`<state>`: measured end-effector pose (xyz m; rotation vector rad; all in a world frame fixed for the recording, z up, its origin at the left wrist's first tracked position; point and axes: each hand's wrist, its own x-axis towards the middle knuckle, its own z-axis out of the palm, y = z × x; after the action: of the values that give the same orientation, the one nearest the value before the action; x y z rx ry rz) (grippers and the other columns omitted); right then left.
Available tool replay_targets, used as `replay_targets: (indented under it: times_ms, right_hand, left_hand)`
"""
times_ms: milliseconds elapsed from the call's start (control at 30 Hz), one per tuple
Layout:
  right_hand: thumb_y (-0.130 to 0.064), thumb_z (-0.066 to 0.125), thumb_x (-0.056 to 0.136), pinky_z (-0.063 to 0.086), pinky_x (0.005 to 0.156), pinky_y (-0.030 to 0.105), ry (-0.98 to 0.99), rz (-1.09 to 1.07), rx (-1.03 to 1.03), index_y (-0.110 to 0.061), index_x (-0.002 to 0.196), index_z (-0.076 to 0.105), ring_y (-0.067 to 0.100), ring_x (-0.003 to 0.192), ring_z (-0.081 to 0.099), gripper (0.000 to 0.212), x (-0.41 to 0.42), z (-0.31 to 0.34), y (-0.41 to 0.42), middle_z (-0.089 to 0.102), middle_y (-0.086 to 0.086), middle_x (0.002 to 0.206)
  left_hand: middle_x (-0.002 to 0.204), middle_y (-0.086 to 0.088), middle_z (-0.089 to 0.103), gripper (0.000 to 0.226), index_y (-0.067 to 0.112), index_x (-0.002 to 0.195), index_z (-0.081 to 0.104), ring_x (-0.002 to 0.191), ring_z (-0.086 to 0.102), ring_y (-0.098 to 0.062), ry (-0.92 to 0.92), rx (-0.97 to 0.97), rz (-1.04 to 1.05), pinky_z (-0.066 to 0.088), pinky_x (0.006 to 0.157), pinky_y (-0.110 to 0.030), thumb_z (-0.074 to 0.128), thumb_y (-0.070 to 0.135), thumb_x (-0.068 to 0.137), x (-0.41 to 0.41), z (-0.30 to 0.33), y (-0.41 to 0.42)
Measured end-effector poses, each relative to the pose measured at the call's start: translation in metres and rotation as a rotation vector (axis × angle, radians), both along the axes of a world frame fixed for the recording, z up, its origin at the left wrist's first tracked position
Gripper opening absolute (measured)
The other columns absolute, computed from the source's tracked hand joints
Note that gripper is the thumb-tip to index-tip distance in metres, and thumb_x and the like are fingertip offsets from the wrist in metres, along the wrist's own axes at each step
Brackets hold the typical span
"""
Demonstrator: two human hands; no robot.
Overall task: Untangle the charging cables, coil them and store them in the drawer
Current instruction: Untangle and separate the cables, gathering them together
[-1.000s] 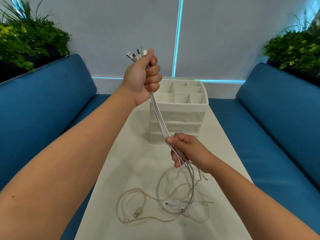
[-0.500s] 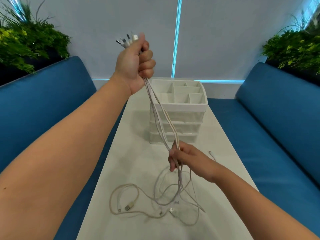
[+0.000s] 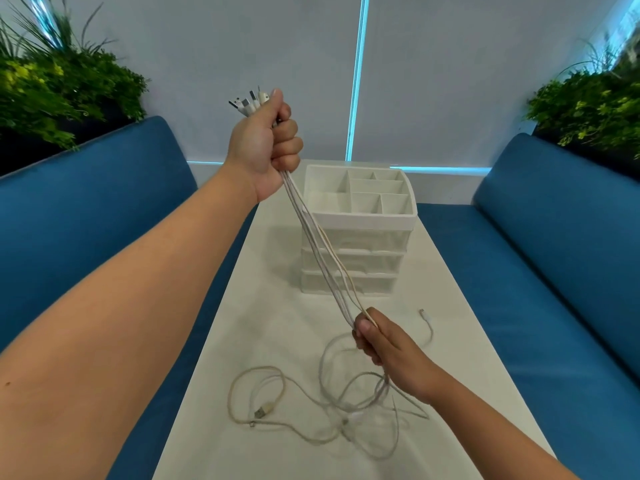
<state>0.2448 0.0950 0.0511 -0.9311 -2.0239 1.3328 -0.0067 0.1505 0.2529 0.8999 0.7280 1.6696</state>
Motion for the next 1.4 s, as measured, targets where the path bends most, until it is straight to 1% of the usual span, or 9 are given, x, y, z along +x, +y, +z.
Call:
replay_targets:
  times_ms: [133,233,333,533,800,933,1033,1267,1400]
  right_hand:
    - [-0.050,0.033,0.100,0.033,0.058,0.027,-0.038,-0.107,0.092,-0.019,0.092,0.037,0.011,0.059,0.033,0.032,0.002,-0.012,-0.002,0.038,-0.006,0.068]
    - [-0.066,0.023,0.095,0.036,0.065,0.026,-0.132,-0.168,0.093,-0.025,0.078,0.038,0.007,0.061,0.037,0.047,-0.001,-0.019,-0.008,0.040,-0.012,0.065]
    - [-0.070,0.025,0.089,0.032,0.060,0.021,-0.038,-0.172,-0.081,-0.027,0.065,0.037,0.008,0.058,0.032,0.051,-0.002,-0.022,-0.010,0.035,-0.013,0.061]
    - [-0.063,0.025,0.097,0.015,0.047,0.021,0.166,-0.103,-0.404,-0.019,0.068,0.031,0.013,0.055,0.013,0.053,-0.003,-0.012,-0.014,0.021,-0.001,0.063]
    - [-0.041,0.046,0.100,0.017,0.048,0.024,0.082,-0.180,-0.333,-0.013,0.068,0.052,0.011,0.049,0.022,0.043,0.005,-0.006,0.000,0.032,-0.005,0.056]
    - [-0.045,0.042,0.100,0.028,0.055,0.025,-0.153,-0.340,-0.086,-0.017,0.061,0.041,0.008,0.050,0.031,0.049,0.002,-0.007,0.009,0.037,-0.008,0.054]
    - [-0.047,0.037,0.101,0.025,0.055,0.027,-0.278,-0.371,-0.068,-0.017,0.062,0.034,0.011,0.054,0.030,0.049,-0.004,-0.009,0.019,0.035,-0.005,0.057]
    - [-0.048,0.029,0.102,0.026,0.052,0.024,-0.387,-0.406,-0.039,-0.021,0.061,0.033,0.009,0.052,0.034,0.050,-0.002,-0.014,0.030,0.039,-0.006,0.058]
    - [-0.058,0.026,0.097,0.028,0.056,0.024,-0.248,-0.321,0.160,-0.018,0.065,0.031,0.005,0.054,0.033,0.051,0.013,-0.034,0.012,0.035,-0.011,0.056]
  left_hand:
    - [0.050,0.008,0.022,0.038,0.021,0.071,0.044,0.040,0.015,-0.006,-0.084,-0.019,0.025,0.013,0.035,-0.018,0.042,0.038,0.105,0.005,-0.011,0.004]
    - [0.049,0.008,0.023,0.038,0.021,0.071,0.044,0.040,0.016,-0.006,-0.095,-0.032,0.024,0.014,0.035,-0.018,0.042,0.038,0.105,0.012,-0.017,0.007]
    - [0.049,0.008,0.023,0.039,0.021,0.071,0.043,0.039,0.016,-0.006,-0.111,-0.045,0.024,0.014,0.035,-0.018,0.041,0.038,0.105,0.013,-0.022,0.007]
    - [0.049,0.008,0.025,0.040,0.020,0.070,0.044,0.039,0.018,-0.006,-0.211,-0.055,0.086,0.014,0.035,-0.019,0.042,0.038,0.105,0.008,-0.026,0.010]
    - [0.051,0.008,0.026,0.039,0.020,0.069,0.046,0.042,0.017,-0.006,-0.243,-0.078,0.159,0.013,0.037,-0.020,0.043,0.037,0.104,0.002,-0.034,0.007]
    - [0.051,0.008,0.026,0.039,0.020,0.069,0.045,0.041,0.017,-0.007,-0.225,-0.074,0.164,0.015,0.037,-0.020,0.044,0.037,0.104,0.008,-0.041,0.005]
    - [0.051,0.007,0.024,0.039,0.020,0.068,0.043,0.042,0.016,-0.007,-0.161,-0.036,0.128,0.014,0.038,-0.020,0.044,0.036,0.104,0.024,-0.040,0.000]
    - [0.050,0.006,0.014,0.044,0.024,0.058,0.022,0.048,0.006,-0.013,-0.120,-0.093,0.139,0.008,0.042,-0.026,0.049,0.020,0.093,0.040,-0.038,-0.007]
    - [0.050,0.006,0.015,0.055,0.026,0.055,0.023,0.046,0.011,-0.011,-0.157,-0.161,0.204,0.012,0.042,-0.024,0.063,0.038,0.093,0.024,-0.040,-0.006]
